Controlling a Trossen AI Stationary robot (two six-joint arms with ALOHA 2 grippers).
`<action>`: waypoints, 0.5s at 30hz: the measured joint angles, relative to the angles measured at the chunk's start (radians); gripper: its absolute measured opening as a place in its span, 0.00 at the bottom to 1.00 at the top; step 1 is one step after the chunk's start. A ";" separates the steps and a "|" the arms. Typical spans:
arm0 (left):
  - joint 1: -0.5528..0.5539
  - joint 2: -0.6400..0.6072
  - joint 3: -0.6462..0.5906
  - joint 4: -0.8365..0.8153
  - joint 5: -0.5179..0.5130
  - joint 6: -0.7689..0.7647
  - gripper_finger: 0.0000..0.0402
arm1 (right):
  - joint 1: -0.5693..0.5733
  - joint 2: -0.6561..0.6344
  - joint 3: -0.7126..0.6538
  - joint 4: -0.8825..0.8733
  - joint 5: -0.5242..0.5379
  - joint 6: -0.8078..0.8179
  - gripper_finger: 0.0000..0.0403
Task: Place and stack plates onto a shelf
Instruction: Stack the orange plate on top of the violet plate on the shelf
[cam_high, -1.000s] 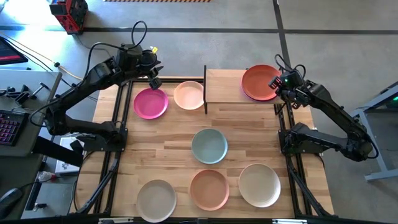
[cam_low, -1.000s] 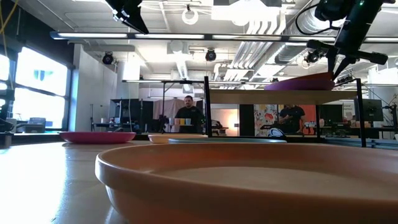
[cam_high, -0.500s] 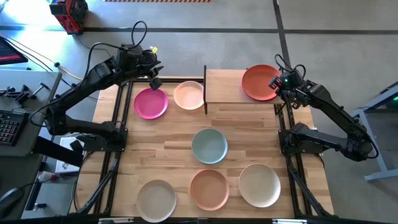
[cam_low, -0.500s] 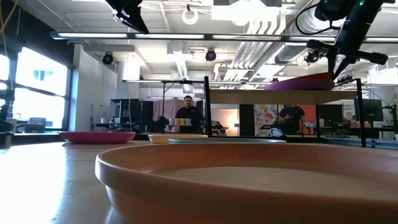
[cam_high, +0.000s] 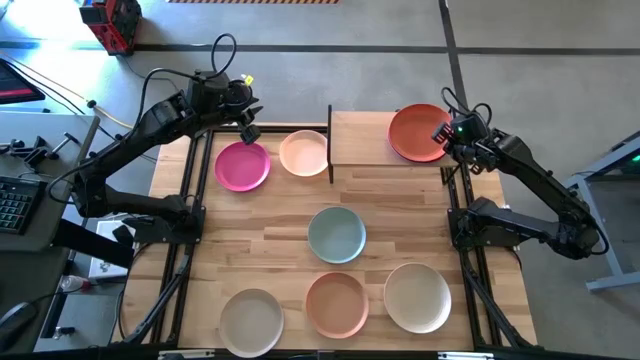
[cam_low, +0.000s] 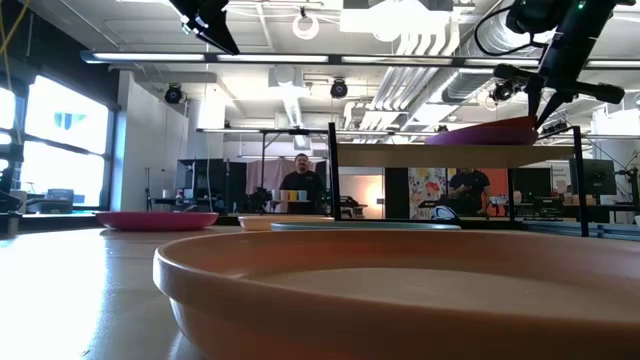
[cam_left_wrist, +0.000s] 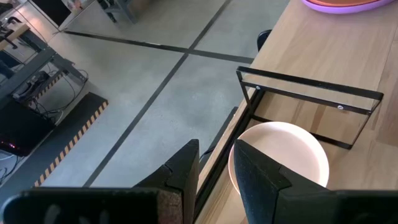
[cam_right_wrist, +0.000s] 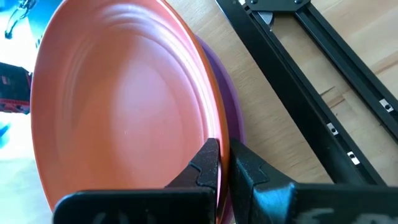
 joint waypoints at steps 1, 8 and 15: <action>0.000 0.000 0.000 0.000 0.000 0.000 0.22 | 0.000 0.000 0.000 0.000 0.000 0.000 0.00; 0.000 0.000 0.000 0.000 0.000 0.000 0.22 | 0.000 0.000 0.000 0.004 0.003 0.009 0.00; 0.000 0.000 0.000 0.000 0.000 0.000 0.22 | 0.000 0.000 0.000 0.007 0.007 0.010 0.02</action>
